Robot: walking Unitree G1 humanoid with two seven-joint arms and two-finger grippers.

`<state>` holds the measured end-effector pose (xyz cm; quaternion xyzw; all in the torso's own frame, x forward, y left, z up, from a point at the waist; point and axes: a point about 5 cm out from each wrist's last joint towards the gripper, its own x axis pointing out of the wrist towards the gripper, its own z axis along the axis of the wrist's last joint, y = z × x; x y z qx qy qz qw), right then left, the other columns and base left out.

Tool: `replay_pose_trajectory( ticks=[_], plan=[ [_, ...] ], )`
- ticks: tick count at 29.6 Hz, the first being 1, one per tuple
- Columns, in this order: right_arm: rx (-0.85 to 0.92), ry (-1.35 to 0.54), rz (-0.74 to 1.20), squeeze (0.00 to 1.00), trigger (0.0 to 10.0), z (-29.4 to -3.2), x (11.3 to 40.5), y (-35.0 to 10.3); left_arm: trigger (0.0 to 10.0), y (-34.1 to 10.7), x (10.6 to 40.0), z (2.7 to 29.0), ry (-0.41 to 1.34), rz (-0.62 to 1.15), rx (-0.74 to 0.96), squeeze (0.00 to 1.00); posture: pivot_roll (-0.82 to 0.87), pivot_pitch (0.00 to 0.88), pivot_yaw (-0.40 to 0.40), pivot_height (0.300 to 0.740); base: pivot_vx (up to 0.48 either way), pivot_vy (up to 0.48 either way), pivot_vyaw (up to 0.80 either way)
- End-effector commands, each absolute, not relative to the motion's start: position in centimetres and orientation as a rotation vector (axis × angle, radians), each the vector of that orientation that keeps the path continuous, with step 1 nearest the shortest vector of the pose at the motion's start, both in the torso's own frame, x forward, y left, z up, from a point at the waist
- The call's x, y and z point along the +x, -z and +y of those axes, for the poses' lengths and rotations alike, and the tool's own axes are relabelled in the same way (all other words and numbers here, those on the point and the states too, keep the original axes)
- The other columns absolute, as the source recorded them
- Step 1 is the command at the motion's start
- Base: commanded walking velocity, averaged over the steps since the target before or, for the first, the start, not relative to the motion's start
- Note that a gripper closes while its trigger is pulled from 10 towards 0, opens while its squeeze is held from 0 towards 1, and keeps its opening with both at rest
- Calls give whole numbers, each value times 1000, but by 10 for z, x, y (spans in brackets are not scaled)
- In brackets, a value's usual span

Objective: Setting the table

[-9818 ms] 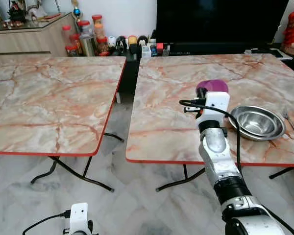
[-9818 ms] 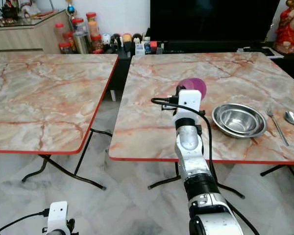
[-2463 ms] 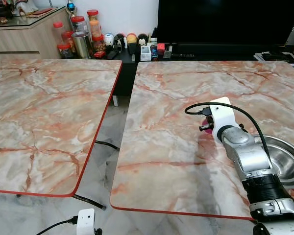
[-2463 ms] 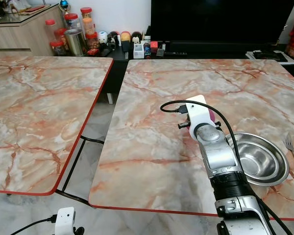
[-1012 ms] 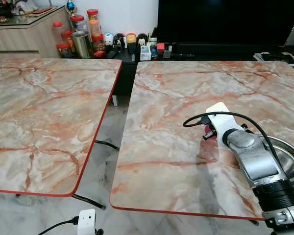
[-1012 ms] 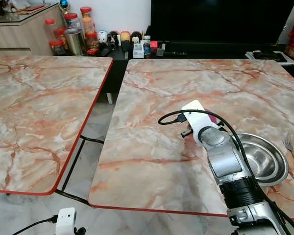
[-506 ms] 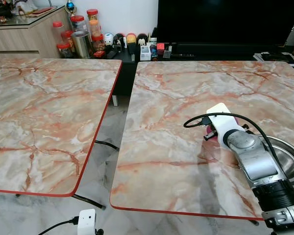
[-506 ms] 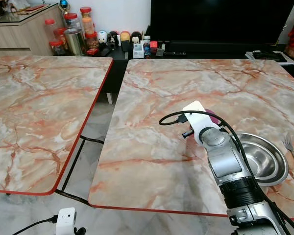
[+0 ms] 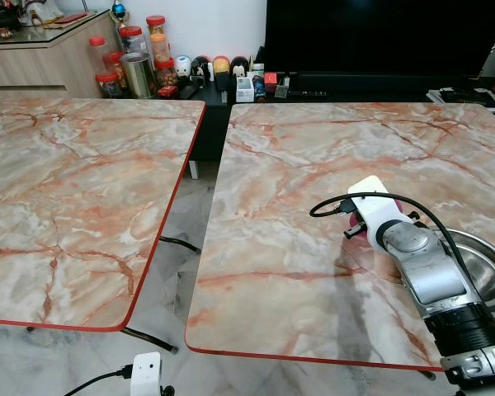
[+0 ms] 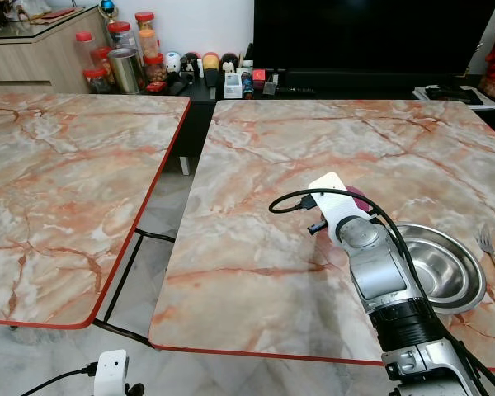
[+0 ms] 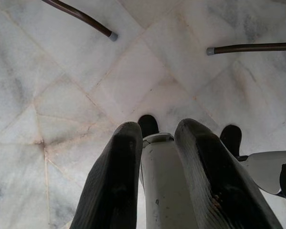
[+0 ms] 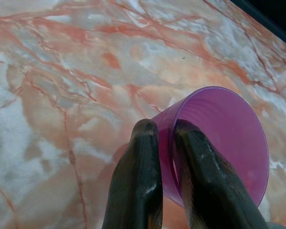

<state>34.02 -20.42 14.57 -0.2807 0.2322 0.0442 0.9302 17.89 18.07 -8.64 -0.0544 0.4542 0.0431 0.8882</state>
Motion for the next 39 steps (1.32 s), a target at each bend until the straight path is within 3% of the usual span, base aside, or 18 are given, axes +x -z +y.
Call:
replay_pose_trajectory(
  ticks=[1, 2, 3, 6, 7, 8, 9, 17, 24, 29, 31, 39],
  plan=[
    [-583, -81, 462, 561, 10000, -205, 342, -150, 10000, 88, 177, 180, -85, 961, -122, 0, -52, 0, 13, 740, 0, 0, 0],
    [-583, -81, 461, 561, 10000, -205, 342, -150, 10000, 88, 177, 180, -86, 961, -122, 0, -52, 0, 13, 740, 0, 0, 0],
    [-582, -80, 460, 714, 10000, -205, 343, -150, 10000, 88, 177, 180, -85, 961, -122, 0, -52, 0, 13, 740, 0, 0, 0],
    [-583, -79, 456, 616, 10000, -205, 343, -151, 10000, 88, 177, 180, -84, 961, -121, 0, -52, 0, 13, 740, 0, 0, 0],
    [-584, -78, 455, 384, 10000, -205, 344, -151, 10000, 88, 177, 180, -85, 961, -121, 0, -52, 0, 13, 740, 0, 0, 0],
    [-586, -79, 455, 235, 10000, -205, 343, -151, 10000, 88, 176, 180, -85, 962, -121, 0, -52, 0, 14, 740, 0, 0, 0],
    [-586, -78, 454, 0, 10000, -205, 343, -151, 10000, 88, 176, 180, -85, 962, -121, 0, -52, 0, 14, 740, 0, 0, 0],
    [-592, -50, 374, 0, 10000, -203, 348, -161, 10000, 88, 176, 180, -84, 963, -118, 0, -53, 0, 15, 740, 0, 0, 0],
    [-363, -130, -37, 0, 10000, -171, 351, -194, 10000, 86, 179, 186, -112, 939, -79, 0, -56, 0, 20, 740, 0, 0, 0],
    [-261, -158, -96, 0, 10000, -155, 345, -185, 10000, 84, 181, 191, -133, 920, -58, 0, -48, 0, 17, 740, 0, 0, 0],
    [-108, -228, -126, 0, 10000, -130, 334, -159, 10000, 81, 183, 198, -169, 896, -39, 0, -46, 0, 23, 740, 0, 0, 0],
    [-78, -184, -57, 0, 10000, -126, 321, -106, 10000, 79, 186, 202, -191, 867, -8, 0, -30, 0, 31, 740, 0, 0, 0]
  ],
)
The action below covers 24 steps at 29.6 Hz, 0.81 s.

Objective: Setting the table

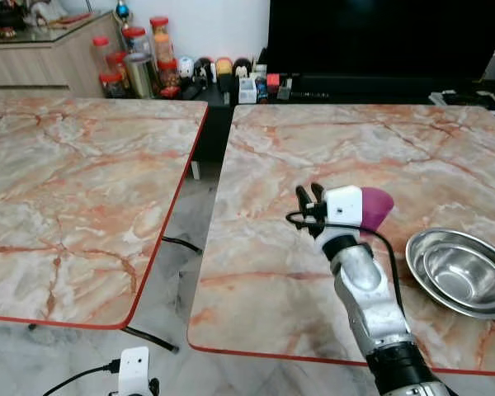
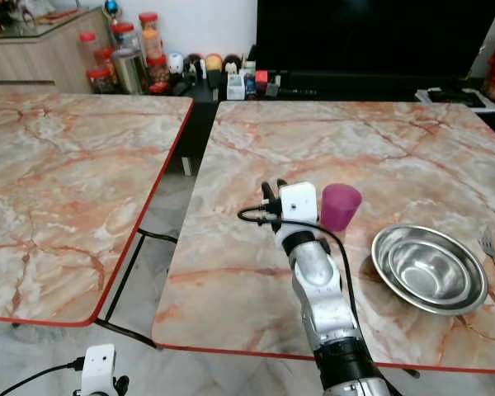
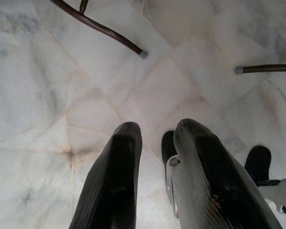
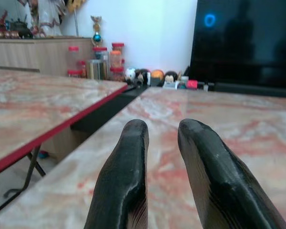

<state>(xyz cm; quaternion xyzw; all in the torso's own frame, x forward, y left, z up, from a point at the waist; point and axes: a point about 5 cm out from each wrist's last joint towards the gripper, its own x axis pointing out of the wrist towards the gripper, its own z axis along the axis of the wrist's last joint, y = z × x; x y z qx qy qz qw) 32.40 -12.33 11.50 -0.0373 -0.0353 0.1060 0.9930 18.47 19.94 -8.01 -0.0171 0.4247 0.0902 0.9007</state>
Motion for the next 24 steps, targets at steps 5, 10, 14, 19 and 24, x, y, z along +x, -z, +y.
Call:
replay_pose_trajectory(
  ticks=[5, 10, 14, 19, 24],
  plan=[
    [3, -229, -143, 0, 10000, -112, 314, -115, 10000, 77, 187, 208, -203, 852, 8, 0, -42, 0, 39, 740, 0, 0, 0],
    [14, -231, -141, 0, 10000, -109, 314, -107, 10000, 77, 186, 209, -198, 853, 19, 0, -40, 0, 44, 740, 0, 0, 0],
    [-16, -216, -100, 0, 10000, -111, 314, -93, 10000, 78, 185, 208, -199, 856, 14, 0, -37, 0, 46, 740, 0, 0, 0],
    [-1, -234, -105, 0, 10000, -106, 314, -94, 10000, 78, 186, 208, -199, 856, 13, 0, -37, 0, 46, 740, 0, 288, 0],
    [9, -257, -113, 0, 10000, -99, 314, -95, 10000, 77, 186, 208, -195, 856, 13, 0, -34, 0, 44, 740, 0, 480, 0]
  ],
)
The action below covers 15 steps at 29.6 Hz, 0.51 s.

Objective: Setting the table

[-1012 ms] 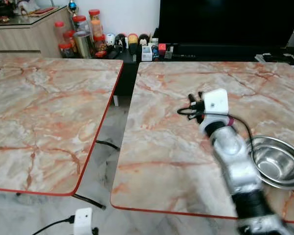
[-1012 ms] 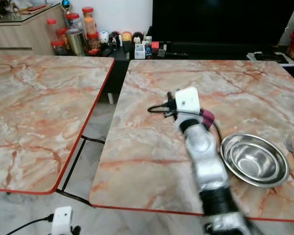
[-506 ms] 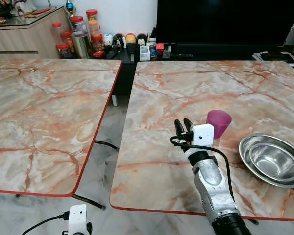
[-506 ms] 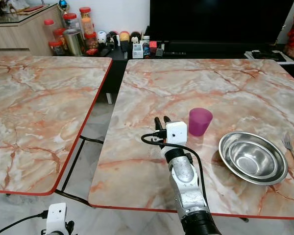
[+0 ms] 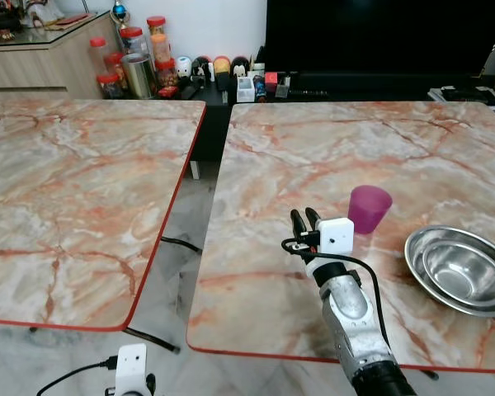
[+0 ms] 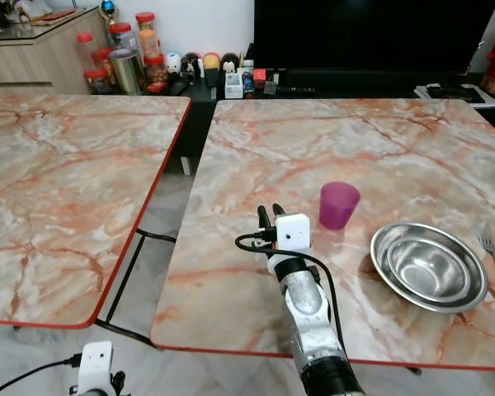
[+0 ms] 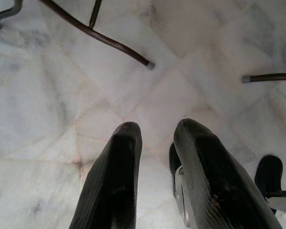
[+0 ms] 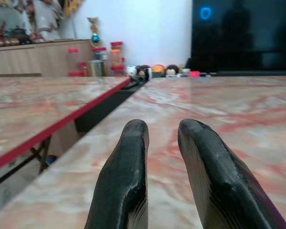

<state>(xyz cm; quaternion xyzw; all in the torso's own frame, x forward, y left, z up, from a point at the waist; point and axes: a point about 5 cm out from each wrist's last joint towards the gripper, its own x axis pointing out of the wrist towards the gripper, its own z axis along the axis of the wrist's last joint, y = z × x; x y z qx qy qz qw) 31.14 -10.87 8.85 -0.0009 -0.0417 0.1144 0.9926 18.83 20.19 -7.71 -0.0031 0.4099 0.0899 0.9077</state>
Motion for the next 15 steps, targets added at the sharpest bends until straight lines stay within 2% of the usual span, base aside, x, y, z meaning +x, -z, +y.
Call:
replay_pose_trajectory(
  ticks=[1, 15],
  plan=[
    [10, -261, -114, 0, 10000, -98, 314, -95, 10000, 77, 186, 208, -193, 856, 12, 0, -34, 0, 44, 740, 0, 480, 0],
    [1, -256, -131, 0, 10000, -98, 316, -96, 10000, 76, 189, 207, -198, 850, -7, 0, -26, 0, 37, 740, 0, 480, 0]
  ],
)
